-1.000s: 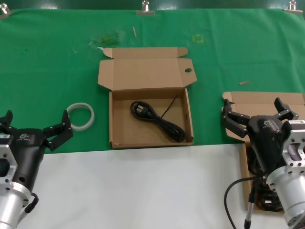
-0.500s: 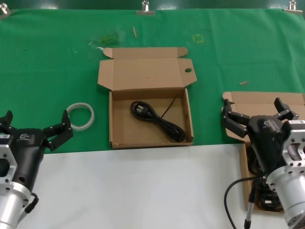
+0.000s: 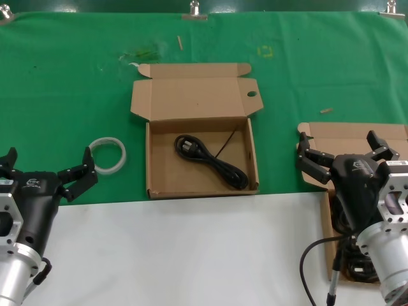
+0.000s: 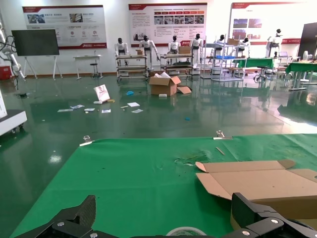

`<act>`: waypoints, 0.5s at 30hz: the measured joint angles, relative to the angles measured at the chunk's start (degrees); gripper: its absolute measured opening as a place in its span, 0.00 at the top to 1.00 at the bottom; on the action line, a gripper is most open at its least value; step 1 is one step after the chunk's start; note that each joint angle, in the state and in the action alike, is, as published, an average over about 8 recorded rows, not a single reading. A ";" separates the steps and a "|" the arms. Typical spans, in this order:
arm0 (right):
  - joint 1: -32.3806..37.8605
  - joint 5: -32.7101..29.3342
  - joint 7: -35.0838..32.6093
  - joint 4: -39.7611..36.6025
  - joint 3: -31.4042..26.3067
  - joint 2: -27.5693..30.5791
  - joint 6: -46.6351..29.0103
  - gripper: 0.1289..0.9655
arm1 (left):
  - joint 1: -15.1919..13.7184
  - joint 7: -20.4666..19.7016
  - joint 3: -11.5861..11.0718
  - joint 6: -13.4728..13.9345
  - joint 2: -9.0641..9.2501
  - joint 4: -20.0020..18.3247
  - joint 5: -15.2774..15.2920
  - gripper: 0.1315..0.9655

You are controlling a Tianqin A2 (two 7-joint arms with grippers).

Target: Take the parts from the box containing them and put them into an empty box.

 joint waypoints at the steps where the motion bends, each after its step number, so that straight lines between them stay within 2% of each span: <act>1: 0.00 0.00 0.00 0.00 0.00 0.00 0.00 0.00 | 0.00 0.00 0.00 0.00 0.00 0.00 0.00 0.00; 15: 0.00 0.00 0.00 0.00 0.00 0.00 0.00 0.00 | 0.00 0.00 0.00 0.00 0.00 0.00 0.00 0.00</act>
